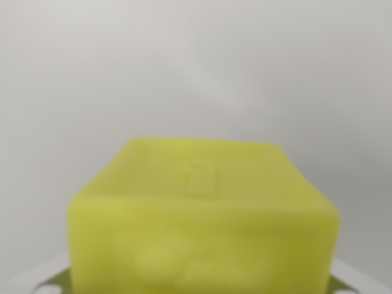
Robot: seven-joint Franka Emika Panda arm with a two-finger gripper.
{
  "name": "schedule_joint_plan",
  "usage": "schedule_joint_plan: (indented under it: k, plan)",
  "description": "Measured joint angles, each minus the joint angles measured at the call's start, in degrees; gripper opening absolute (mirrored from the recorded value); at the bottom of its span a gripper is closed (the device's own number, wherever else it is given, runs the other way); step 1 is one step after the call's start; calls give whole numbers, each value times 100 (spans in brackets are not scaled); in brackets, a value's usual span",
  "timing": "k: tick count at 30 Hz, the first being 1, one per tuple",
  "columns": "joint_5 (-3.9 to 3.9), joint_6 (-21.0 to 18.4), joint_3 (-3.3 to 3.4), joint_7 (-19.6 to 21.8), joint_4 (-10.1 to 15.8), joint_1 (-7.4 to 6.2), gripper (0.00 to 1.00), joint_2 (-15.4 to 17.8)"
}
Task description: Pick yellow cube
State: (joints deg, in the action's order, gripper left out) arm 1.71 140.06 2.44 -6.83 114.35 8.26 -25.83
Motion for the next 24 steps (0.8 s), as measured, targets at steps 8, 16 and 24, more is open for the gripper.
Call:
schedule_joint_plan:
  k: [8,16,24]
  plan:
    - [-19,-227,0,13,-13,2,0,211]
    - [-36,-460,0,24,-44,4,0,410]
    - [-52,-699,0,35,-96,6,0,599]
